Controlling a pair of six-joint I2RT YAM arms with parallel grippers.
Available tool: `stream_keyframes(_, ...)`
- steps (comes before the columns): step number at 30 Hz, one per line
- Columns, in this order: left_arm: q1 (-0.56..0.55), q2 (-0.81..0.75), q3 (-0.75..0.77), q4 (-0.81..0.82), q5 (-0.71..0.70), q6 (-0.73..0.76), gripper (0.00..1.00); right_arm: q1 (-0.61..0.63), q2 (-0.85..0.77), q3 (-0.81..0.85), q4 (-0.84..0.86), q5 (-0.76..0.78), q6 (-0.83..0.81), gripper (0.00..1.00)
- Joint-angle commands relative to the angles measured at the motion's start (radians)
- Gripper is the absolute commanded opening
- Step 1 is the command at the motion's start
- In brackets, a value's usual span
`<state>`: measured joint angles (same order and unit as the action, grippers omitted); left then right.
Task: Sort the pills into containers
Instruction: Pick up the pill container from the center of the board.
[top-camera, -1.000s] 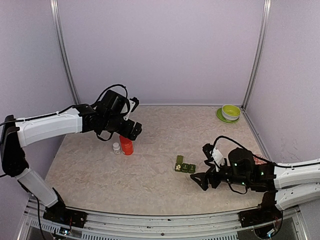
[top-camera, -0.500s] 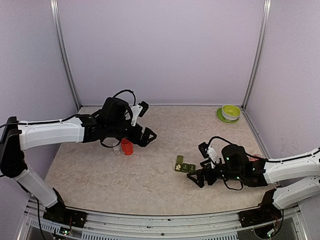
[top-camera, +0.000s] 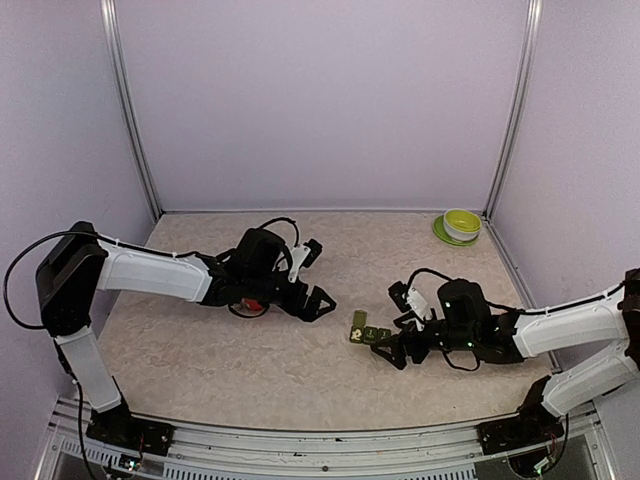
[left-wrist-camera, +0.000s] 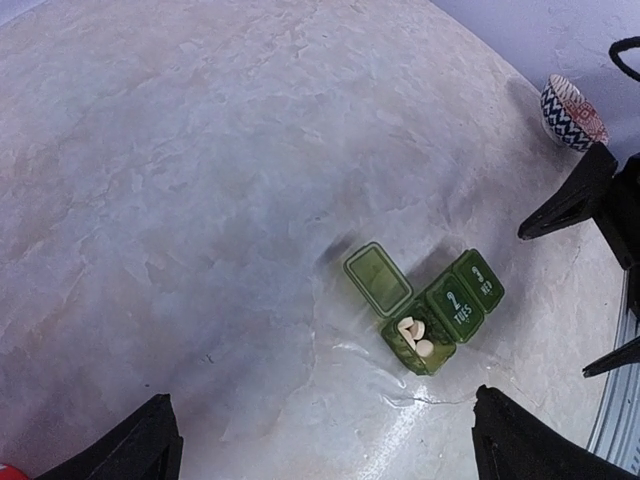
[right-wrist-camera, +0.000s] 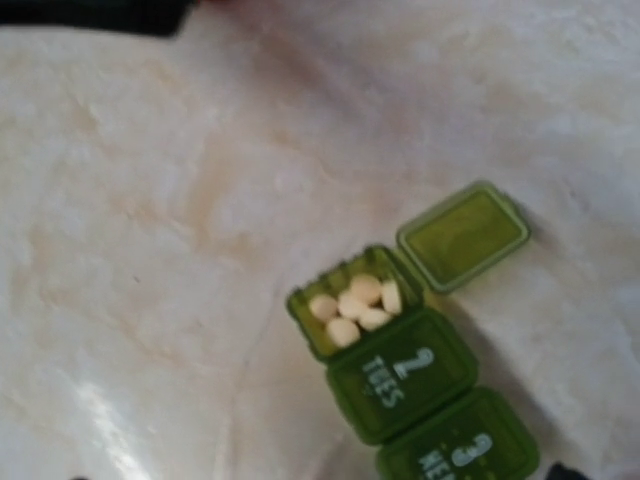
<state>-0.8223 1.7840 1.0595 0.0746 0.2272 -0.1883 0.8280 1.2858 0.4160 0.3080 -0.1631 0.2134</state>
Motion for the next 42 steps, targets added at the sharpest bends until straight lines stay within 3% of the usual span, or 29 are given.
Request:
stream_keyframes(1,0.000,0.010,-0.038,0.105,0.048,-0.010,0.99,-0.021,0.066,0.036,0.025,0.006,-0.081,0.97)
stream_keyframes(6,0.009,0.016,-0.069,0.154,0.110,-0.025,0.99,-0.043,0.130,0.089,0.017,-0.031,-0.070,0.96)
stream_keyframes(10,0.010,0.020,-0.089,0.189,0.130,-0.034,0.99,-0.128,0.171,0.110,0.028,-0.188,-0.033,0.91)
stream_keyframes(19,0.016,0.056,-0.093,0.205,0.188,-0.075,0.99,-0.135,0.227,0.109,0.031,-0.239,-0.217,0.90)
stream_keyframes(42,0.037,0.112,-0.095,0.259,0.303,-0.175,0.99,-0.132,0.387,0.164,0.016,-0.172,-0.336,0.79)
